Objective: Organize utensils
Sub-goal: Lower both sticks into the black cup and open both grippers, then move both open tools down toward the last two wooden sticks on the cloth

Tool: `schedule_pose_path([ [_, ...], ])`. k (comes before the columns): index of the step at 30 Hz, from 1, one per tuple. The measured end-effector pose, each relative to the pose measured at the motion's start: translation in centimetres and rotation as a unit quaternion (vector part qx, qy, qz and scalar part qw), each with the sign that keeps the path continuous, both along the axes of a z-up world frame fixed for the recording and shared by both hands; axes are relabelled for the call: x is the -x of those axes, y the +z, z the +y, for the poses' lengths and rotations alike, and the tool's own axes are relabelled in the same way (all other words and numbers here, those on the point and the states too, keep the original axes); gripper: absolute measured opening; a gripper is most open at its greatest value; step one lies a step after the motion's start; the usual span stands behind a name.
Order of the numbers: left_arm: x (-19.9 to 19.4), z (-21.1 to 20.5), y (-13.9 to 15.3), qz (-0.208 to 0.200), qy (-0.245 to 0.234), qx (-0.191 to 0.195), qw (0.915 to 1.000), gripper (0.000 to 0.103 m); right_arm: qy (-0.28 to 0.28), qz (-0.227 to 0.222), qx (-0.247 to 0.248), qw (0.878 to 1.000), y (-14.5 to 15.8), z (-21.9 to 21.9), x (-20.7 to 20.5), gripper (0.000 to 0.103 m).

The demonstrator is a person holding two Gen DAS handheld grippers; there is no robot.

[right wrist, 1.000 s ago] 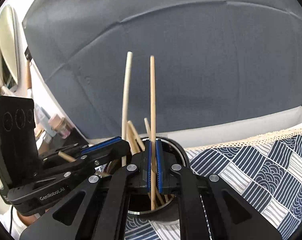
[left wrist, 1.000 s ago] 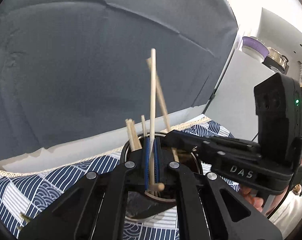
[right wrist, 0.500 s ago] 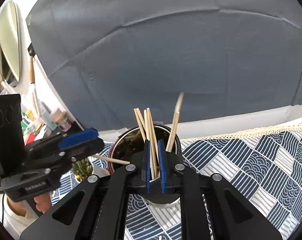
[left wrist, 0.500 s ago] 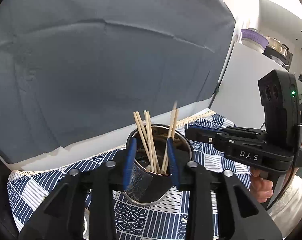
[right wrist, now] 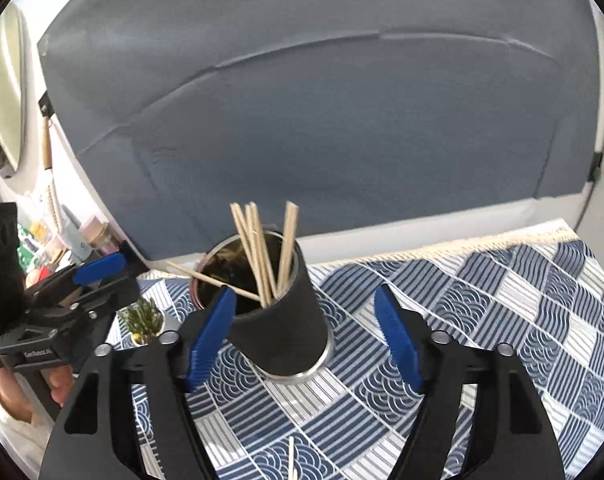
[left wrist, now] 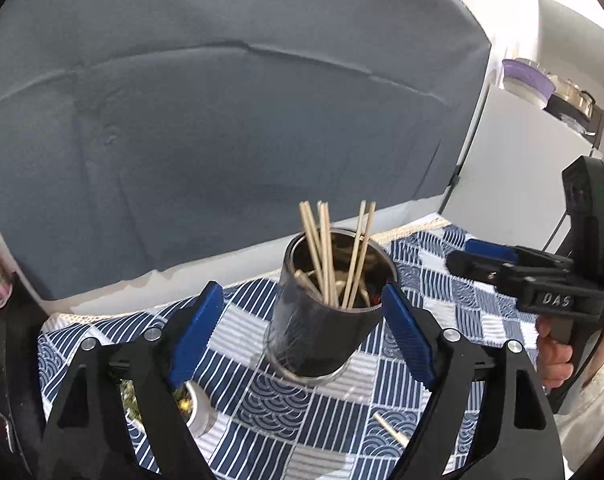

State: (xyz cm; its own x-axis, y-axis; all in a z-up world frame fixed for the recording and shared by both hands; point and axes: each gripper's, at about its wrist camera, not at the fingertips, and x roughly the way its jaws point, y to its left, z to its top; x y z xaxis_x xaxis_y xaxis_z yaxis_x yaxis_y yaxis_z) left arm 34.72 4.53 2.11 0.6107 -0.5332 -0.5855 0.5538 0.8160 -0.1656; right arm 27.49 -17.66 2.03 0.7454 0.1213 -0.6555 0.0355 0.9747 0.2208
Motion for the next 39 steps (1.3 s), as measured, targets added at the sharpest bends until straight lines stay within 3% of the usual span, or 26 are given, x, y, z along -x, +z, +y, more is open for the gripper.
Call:
schedule_pose_path([
  [2, 0.3, 0.3, -0.4, 0.004, 0.003, -0.005, 1.0, 0.089, -0.013, 0.008, 0.005, 1.0, -0.5, -0.1, 0.6, 0.086],
  [8, 0.8, 0.7, -2.3, 0.02, 0.005, -0.035, 0.9992, 0.094, -0.018, 0.057, 0.027, 0.998, -3.5, 0.1, 1.6, 0.087],
  [14, 1.3, 1.5, -5.5, 0.077, 0.007, -0.028, 0.9966, 0.096, 0.001, 0.11, 0.04, 0.993, -7.1, 1.2, 3.0, 0.087],
  [24, 4.0, 1.0, -10.3, 0.135, 0.011, -0.051, 0.9895, 0.097, 0.052, 0.202, 0.072, 0.975, -14.3, 3.1, 8.8, 0.087],
  [33, 6.8, 0.1, -14.9, 0.212, 0.001, -0.055, 0.9757, 0.097, 0.056, 0.242, 0.068, 0.966, -17.2, 3.0, 14.1, 0.087],
  [39, 8.8, -1.6, -16.5, 0.211, -0.02, -0.099, 0.9722, 0.097, 0.068, 0.239, 0.079, 0.965, -17.4, 3.7, 15.2, 0.087],
])
